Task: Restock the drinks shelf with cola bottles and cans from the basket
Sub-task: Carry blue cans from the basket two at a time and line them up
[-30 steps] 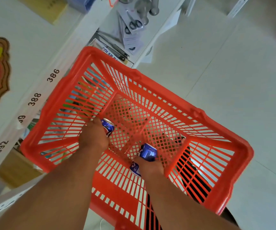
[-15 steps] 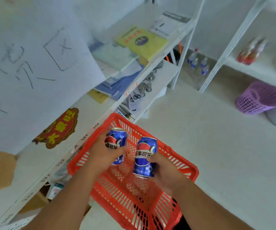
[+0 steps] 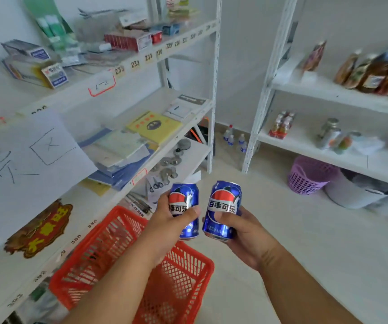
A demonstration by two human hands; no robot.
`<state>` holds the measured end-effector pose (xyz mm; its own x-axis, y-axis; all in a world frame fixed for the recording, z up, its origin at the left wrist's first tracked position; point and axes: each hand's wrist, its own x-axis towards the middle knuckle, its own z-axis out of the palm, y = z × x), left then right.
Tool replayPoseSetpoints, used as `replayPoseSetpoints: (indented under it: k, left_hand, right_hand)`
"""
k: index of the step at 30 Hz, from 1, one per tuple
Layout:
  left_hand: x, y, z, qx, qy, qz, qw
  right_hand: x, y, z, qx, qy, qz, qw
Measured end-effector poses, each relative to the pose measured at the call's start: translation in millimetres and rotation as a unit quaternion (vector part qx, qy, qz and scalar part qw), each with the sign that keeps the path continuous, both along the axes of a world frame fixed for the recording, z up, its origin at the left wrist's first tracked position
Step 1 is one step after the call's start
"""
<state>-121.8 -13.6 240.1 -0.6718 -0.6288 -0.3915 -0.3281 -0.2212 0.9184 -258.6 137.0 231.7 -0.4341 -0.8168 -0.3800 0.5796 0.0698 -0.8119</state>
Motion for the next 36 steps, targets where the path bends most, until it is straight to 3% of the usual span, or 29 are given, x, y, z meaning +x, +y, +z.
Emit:
replayPoseSetpoints:
  k: [5,12,17,27,36]
  left_hand:
    - [-66.5,79.2,23.3,0.002,-0.015,-0.058,0.998]
    - [-165.3,178.2,45.7,-0.156,-0.022,-0.128,0.979]
    - [-228.0,247.4,63.4,-0.205,0.02,-0.192,0.96]
    - [-337.9,335.7,87.7,-0.189,0.111,-0.289,0.932]
    - [-431.8,360.5,95.3,-0.17,0.171,-0.353,0.904]
  right_hand:
    - [-55.8,85.5,10.5,-0.007,0.038,-0.047,0.998]
    - [-136.1,218.5,30.6,0.072,0.143,-0.159,0.974]
    - [-170.8,298.8,51.0,0.102,0.192,-0.228,0.949]
    - [-217.3,404.8,93.9,0.158,0.251,-0.382,0.875]
    - [-286.2,424.2,111.4,0.205,0.285,-0.439,0.827]
